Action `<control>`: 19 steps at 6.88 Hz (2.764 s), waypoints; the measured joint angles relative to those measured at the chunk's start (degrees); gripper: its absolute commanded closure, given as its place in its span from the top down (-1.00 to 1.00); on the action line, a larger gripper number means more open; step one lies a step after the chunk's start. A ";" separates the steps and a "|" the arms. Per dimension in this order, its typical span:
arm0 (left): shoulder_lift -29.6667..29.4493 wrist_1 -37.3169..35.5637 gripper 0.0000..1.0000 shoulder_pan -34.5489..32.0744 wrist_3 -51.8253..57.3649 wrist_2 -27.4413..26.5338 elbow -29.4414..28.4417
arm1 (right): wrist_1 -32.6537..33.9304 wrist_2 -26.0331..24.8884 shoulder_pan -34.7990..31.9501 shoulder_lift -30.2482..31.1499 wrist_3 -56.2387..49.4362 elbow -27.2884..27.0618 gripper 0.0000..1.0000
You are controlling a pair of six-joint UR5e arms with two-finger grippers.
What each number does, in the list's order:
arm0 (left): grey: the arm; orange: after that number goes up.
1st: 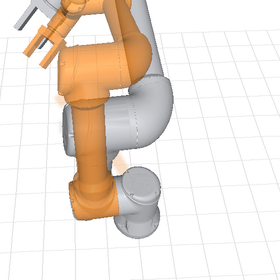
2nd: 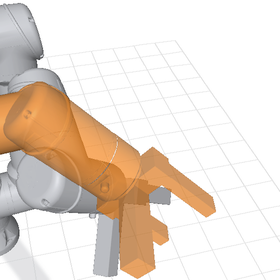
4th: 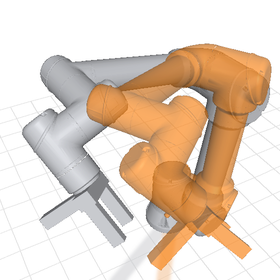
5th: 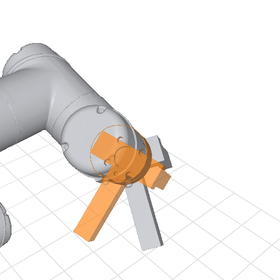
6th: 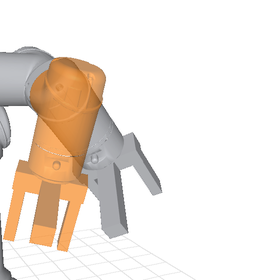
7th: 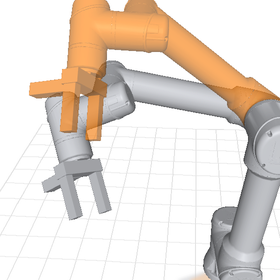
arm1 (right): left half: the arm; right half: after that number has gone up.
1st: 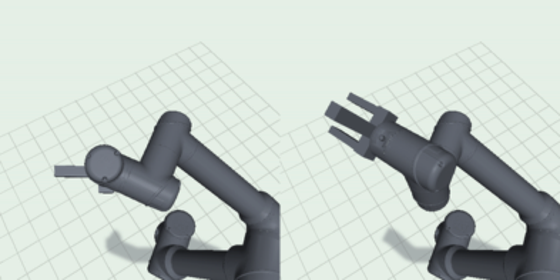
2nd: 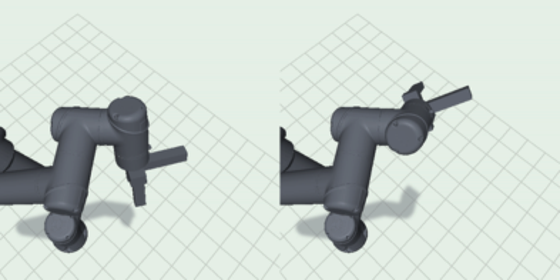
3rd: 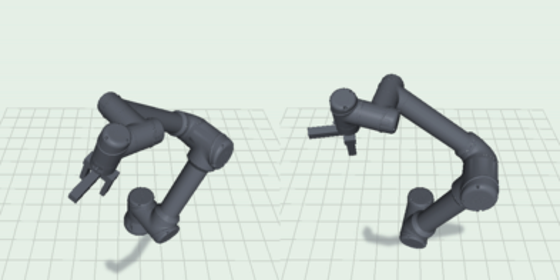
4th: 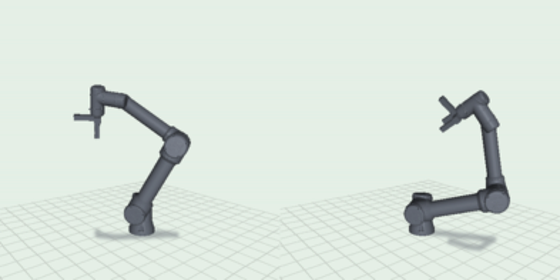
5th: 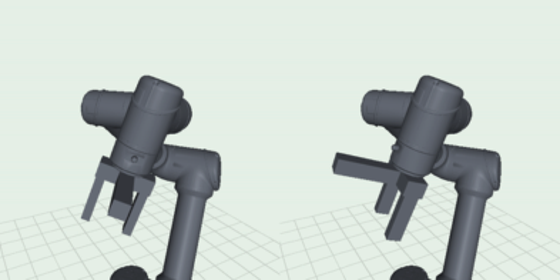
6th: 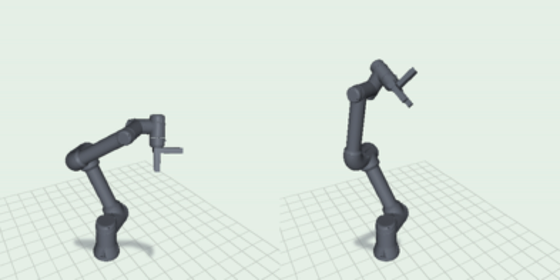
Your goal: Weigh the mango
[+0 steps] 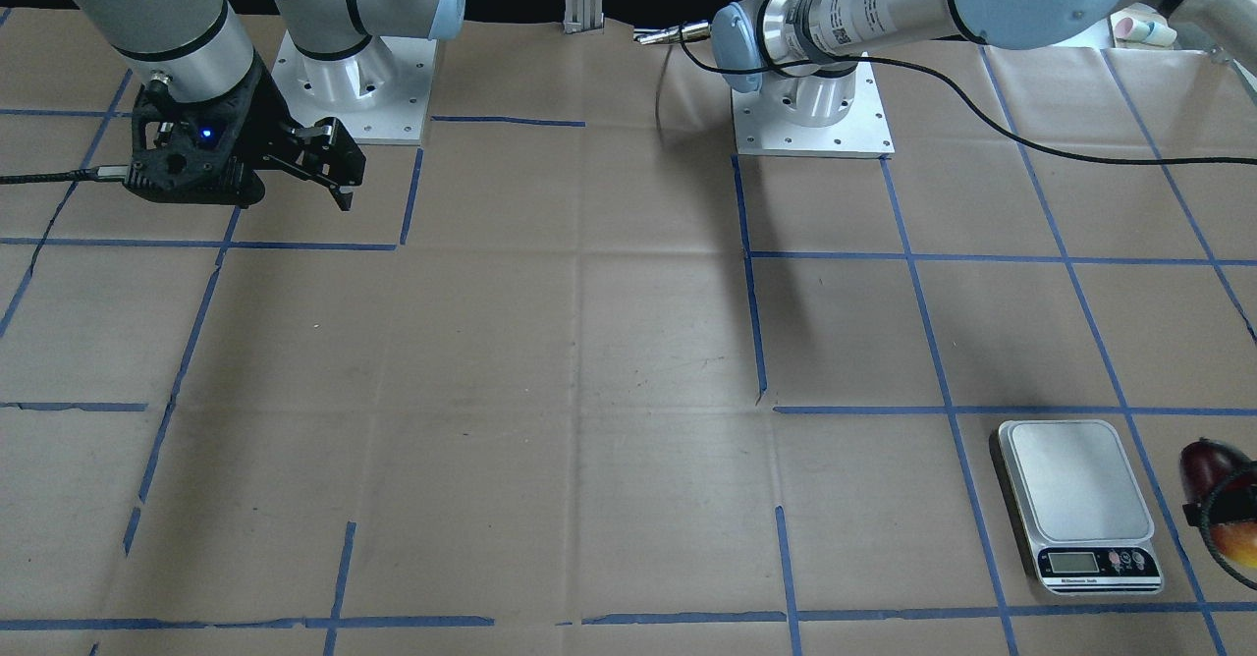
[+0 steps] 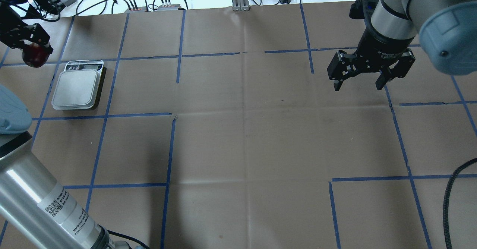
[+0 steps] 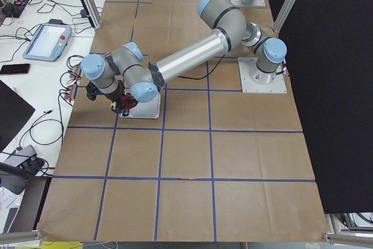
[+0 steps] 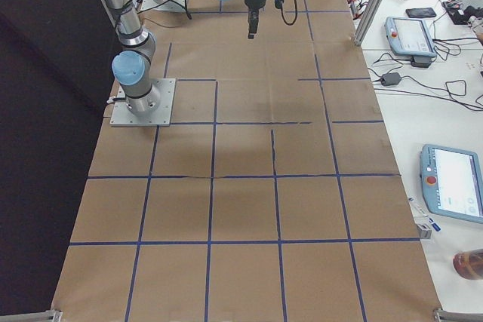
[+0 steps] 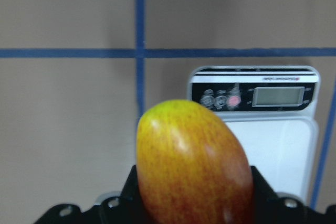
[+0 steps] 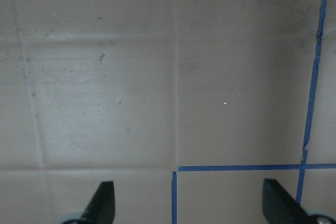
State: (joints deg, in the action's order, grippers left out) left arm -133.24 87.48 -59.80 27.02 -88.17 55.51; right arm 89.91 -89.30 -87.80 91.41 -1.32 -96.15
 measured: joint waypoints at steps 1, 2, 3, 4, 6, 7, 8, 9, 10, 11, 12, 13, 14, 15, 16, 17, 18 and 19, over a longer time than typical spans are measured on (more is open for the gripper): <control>1.98 -6.31 -0.34 -1.13 -1.83 -0.12 6.77 | 0.00 0.00 0.00 0.00 0.00 0.00 1.00; 2.86 -12.61 -0.34 -1.56 -2.58 -0.18 12.12 | 0.00 0.00 0.00 0.00 0.00 0.00 1.00; 3.25 -16.47 -0.34 -1.73 -2.94 -0.20 15.79 | 0.00 0.00 0.00 0.00 0.00 0.00 1.00; 3.61 -18.06 -0.11 -1.77 -3.29 -0.25 17.93 | 0.00 0.00 0.00 0.00 0.00 0.00 1.00; 3.95 -18.84 1.00 -1.79 -4.12 -0.31 20.12 | 0.00 0.00 0.00 0.00 0.00 0.00 1.00; 4.03 -19.13 1.00 -1.76 -4.27 -0.35 20.12 | 0.00 0.00 0.00 0.00 0.00 0.00 1.00; 4.63 -19.06 1.00 -1.73 -4.32 -0.44 19.45 | 0.00 0.00 0.00 0.00 0.00 0.00 1.00; 6.94 -18.39 1.00 -1.82 -4.45 -0.49 19.08 | 0.00 0.00 0.00 0.00 0.00 0.00 1.00; 10.96 -17.05 1.00 -2.03 -5.02 -0.49 19.68 | 0.00 0.00 0.00 0.00 0.00 0.00 1.00; 16.04 -14.57 1.00 -2.28 -6.54 -0.41 21.11 | 0.00 0.00 0.00 0.03 0.00 0.00 1.00; 21.22 -11.21 1.00 -3.16 -9.09 -0.29 23.09 | 0.00 0.00 0.00 0.04 0.00 0.00 1.00; 26.09 -7.91 1.00 -5.81 -12.69 -0.29 25.12 | 0.00 0.00 0.00 0.02 0.00 0.00 1.00; 29.63 -4.86 1.00 -9.83 -17.02 -0.35 26.29 | 0.00 0.00 0.00 0.01 0.00 0.00 1.00; 32.14 -1.99 1.00 -14.47 -21.84 -0.38 26.69 | 0.00 0.00 0.00 0.00 0.00 0.00 1.00; 33.98 0.06 1.00 -19.10 -25.56 -0.37 26.96 | 0.00 0.00 0.00 0.00 0.00 0.00 1.00; 35.28 1.34 1.00 -23.51 -27.79 -0.40 27.25 | 0.00 0.00 0.00 0.00 0.00 0.00 1.00; 36.03 1.79 0.99 -27.23 -29.41 -0.40 27.79 | 0.00 0.00 0.00 0.00 0.00 0.00 1.00; 36.73 1.64 0.99 -29.89 -30.29 -0.34 28.94 | 0.00 0.00 0.00 0.00 0.00 0.00 1.00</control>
State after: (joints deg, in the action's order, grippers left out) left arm -96.51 89.11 -89.69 -3.27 -88.51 84.45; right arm 89.91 -89.30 -87.80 91.41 -1.32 -96.15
